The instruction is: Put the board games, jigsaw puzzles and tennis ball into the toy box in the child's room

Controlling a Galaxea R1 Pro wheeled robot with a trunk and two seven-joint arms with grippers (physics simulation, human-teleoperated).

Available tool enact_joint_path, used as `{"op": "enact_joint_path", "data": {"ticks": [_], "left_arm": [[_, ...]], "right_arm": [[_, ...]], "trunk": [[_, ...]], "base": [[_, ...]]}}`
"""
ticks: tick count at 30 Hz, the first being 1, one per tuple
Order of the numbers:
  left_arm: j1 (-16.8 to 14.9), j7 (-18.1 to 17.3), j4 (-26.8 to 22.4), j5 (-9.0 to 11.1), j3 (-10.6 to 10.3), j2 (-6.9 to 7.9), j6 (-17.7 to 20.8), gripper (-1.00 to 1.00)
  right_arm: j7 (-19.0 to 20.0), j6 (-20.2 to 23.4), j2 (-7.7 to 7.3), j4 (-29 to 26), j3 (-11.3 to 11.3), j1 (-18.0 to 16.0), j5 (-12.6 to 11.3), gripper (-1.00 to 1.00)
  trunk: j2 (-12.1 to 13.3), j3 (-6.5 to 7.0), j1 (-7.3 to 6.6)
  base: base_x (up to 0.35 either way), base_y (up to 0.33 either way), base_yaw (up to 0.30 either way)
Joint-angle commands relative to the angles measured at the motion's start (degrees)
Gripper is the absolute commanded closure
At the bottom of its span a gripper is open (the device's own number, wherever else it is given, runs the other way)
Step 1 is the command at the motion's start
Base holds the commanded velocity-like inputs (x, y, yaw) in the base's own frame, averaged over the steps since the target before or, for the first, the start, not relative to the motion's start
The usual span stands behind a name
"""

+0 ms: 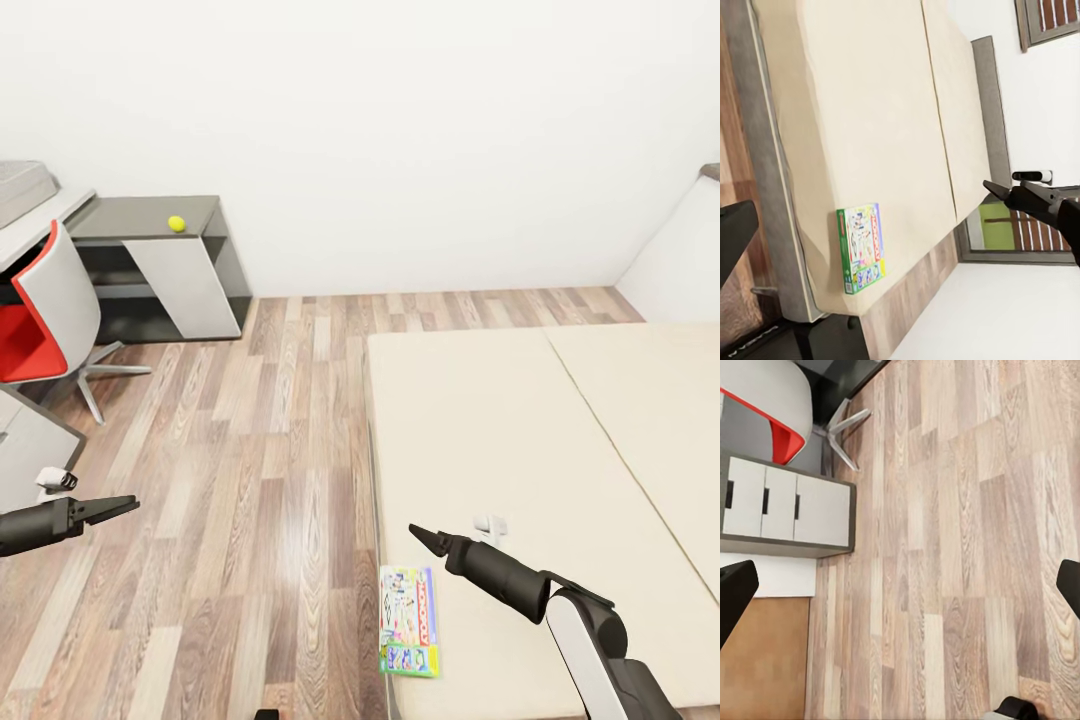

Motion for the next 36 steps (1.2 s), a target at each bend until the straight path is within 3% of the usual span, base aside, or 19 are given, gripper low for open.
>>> {"op": "enact_joint_path", "data": {"ticks": [1, 36], "left_arm": [[-0.03, -0.22, 0.0, 0.0, -0.02, 0.04, 0.61, -1.0], [-0.03, -0.22, 0.0, 0.02, -0.01, 0.37, 0.61, -1.0]], "right_arm": [[0.09, 0.36, 0.0, -0.03, -0.06, -0.03, -0.14, -1.0], [0.08, 0.35, -0.02, -0.03, -0.03, -0.03, -0.14, -1.0]], "trunk": [[-0.09, 0.02, 0.03], [-0.09, 3.31, 0.03]], "base": [[0.0, 0.0, 0.0], [0.0, 0.0, 0.0]]}}
